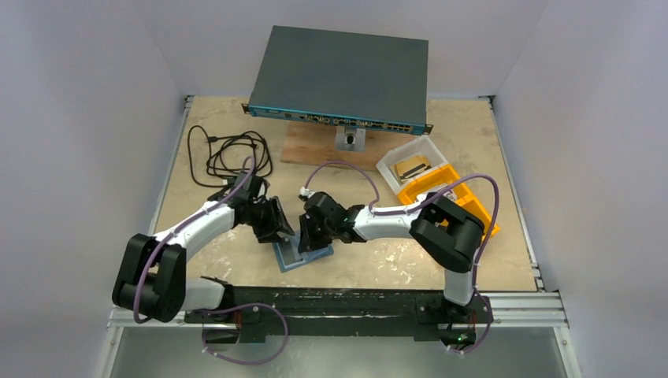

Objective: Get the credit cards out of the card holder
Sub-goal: Remove the credit card from the card holder.

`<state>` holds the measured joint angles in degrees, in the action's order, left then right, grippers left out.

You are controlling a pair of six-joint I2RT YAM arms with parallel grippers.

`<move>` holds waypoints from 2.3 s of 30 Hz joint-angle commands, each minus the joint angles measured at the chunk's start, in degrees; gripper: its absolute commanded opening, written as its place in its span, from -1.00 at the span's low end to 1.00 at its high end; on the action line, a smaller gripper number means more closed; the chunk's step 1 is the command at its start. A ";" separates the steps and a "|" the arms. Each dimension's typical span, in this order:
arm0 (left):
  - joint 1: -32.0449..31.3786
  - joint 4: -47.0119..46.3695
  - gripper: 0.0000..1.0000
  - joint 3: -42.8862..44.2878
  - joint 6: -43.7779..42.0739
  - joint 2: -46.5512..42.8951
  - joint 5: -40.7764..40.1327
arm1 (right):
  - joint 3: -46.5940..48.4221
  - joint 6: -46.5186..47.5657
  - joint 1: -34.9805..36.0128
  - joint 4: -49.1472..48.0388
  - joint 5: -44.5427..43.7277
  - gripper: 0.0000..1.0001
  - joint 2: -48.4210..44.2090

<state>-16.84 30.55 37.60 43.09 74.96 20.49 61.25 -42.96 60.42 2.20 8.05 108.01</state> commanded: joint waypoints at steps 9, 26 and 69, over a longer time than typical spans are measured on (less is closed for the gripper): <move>-2.67 -10.89 0.02 -0.87 2.46 3.17 2.44 | -5.00 -2.33 -2.15 -6.94 7.55 -0.73 -1.20; -5.16 -10.42 0.05 1.25 2.85 -0.06 4.82 | -1.74 0.84 -2.18 1.35 -0.31 -0.23 -10.29; -8.20 4.26 0.32 9.42 3.85 -2.15 -7.75 | 0.06 1.86 1.02 5.79 -3.35 -0.28 -13.99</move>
<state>-26.63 26.96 45.34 48.77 76.97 19.33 58.50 -41.82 60.95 11.77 0.69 92.23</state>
